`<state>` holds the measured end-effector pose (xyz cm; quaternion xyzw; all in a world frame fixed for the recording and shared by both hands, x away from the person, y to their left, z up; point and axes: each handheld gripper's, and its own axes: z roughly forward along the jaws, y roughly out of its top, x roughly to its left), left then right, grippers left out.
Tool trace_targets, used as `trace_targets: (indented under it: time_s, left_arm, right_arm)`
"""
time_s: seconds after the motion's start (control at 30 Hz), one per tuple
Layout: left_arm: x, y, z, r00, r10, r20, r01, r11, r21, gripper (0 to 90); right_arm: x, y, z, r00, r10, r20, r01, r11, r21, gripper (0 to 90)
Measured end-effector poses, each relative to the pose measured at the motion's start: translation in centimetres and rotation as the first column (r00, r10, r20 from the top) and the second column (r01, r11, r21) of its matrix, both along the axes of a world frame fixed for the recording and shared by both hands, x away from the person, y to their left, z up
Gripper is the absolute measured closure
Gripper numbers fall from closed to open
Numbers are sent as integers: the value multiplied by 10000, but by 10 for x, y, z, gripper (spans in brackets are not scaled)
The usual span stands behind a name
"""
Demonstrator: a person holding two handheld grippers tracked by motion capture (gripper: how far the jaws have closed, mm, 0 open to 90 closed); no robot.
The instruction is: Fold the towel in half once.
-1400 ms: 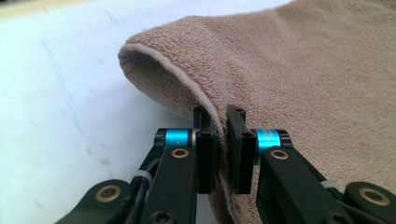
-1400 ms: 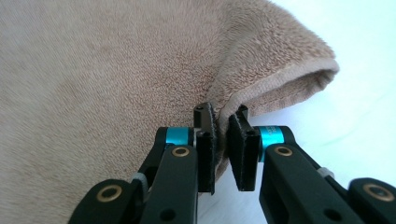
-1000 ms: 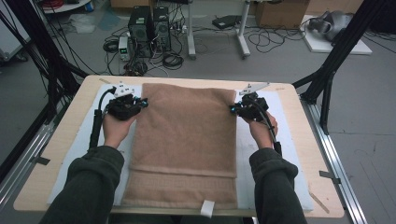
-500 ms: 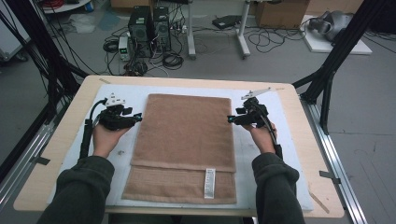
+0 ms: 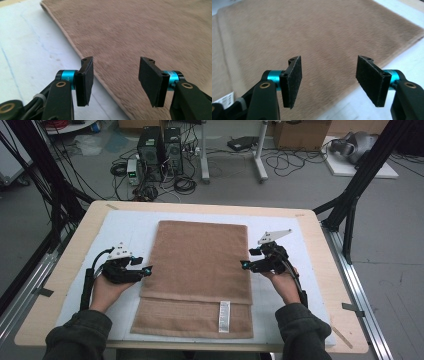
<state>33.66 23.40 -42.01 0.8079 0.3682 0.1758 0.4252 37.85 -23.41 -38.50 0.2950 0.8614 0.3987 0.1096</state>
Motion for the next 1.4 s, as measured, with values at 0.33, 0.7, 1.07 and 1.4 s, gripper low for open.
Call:
trace_targets:
  time_s: [0.33, 0.7, 1.07, 1.4]
  left_arm:
    - [-20, -6, -6, 9962, -842, -238, 847, 9962, 197, 543]
    - [-27, -11, -21, 9885, -1265, -833, 1294, 9911, 305, 612]
    - [-31, -17, -26, 9947, -945, -405, 960, 9947, 357, 773]
    - [-34, -10, -18, 9949, -938, -373, 926, 9951, -337, 855]
  right_arm:
    - [-29, 10, -27, 9964, 773, -336, -786, 9962, -374, 425]
    - [-37, 25, -43, 9890, 1224, -829, -1306, 9861, -1030, 484]
    - [-40, 22, -53, 9932, 1073, -458, -1104, 9913, -719, 740]
    - [-41, 18, -45, 9929, 1163, -258, -1171, 9927, -292, 827]
